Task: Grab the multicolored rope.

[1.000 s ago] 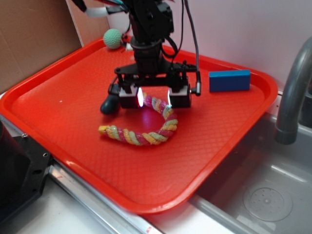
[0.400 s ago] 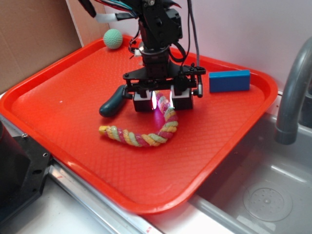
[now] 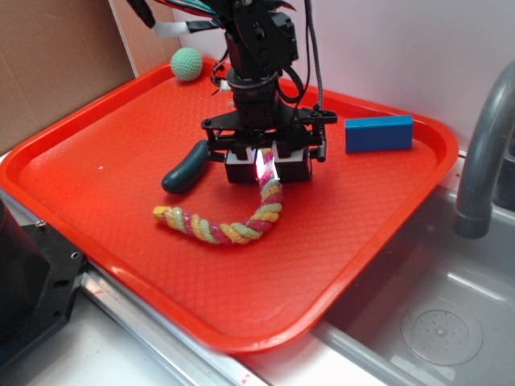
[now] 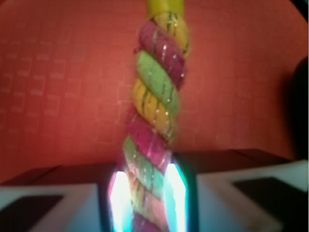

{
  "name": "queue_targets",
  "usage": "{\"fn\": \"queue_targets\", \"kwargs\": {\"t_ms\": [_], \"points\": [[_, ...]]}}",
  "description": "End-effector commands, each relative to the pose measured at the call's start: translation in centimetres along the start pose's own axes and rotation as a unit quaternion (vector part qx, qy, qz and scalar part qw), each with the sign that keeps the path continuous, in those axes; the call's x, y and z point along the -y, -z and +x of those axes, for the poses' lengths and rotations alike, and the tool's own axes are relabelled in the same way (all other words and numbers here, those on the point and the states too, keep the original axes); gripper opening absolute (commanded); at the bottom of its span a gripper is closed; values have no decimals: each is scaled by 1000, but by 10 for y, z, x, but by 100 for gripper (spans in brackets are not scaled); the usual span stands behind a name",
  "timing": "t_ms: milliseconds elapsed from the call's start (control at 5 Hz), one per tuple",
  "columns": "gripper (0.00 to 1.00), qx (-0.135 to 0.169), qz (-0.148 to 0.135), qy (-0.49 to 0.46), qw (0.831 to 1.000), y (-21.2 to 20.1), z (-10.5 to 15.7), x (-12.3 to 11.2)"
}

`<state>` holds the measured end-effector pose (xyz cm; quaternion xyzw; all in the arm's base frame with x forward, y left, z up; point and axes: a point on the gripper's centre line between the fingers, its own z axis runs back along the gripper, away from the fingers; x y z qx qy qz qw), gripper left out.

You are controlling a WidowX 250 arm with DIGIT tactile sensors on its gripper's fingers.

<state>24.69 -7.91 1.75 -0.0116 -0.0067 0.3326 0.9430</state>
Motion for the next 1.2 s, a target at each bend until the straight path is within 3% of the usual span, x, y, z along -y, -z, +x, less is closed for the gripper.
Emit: {"fn": "queue_targets", "kwargs": {"t_ms": [0, 200, 400, 600, 800, 1000], "points": [[0, -26, -15, 236, 971, -84, 14, -30], [0, -1, -7, 356, 935, -135, 8, -33], [0, 21, 1, 416, 909, -186, -2, -42], [0, 51, -19, 398, 916, -234, -11, -71], [0, 56, -24, 366, 928, -253, -12, -100], [0, 53, -18, 355, 933, -250, -4, -113]]}}
